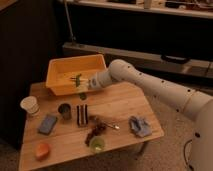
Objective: Place pepper in metal cup
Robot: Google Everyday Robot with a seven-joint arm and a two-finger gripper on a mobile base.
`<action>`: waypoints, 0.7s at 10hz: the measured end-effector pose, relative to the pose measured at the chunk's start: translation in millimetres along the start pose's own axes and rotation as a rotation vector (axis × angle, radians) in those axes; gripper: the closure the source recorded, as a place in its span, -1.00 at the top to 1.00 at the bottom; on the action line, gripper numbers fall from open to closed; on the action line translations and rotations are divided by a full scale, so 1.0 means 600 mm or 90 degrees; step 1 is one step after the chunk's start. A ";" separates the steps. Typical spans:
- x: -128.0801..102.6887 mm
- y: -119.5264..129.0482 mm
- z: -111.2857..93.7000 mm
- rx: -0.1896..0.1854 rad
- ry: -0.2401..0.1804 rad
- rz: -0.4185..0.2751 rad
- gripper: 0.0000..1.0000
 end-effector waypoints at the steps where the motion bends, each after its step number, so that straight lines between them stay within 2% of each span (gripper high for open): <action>1: -0.001 0.012 0.008 -0.011 -0.001 -0.017 -0.63; 3: -0.003 0.024 0.020 -0.017 0.002 -0.039 -0.63; 7: 0.001 0.051 0.079 -0.030 0.019 -0.081 -0.63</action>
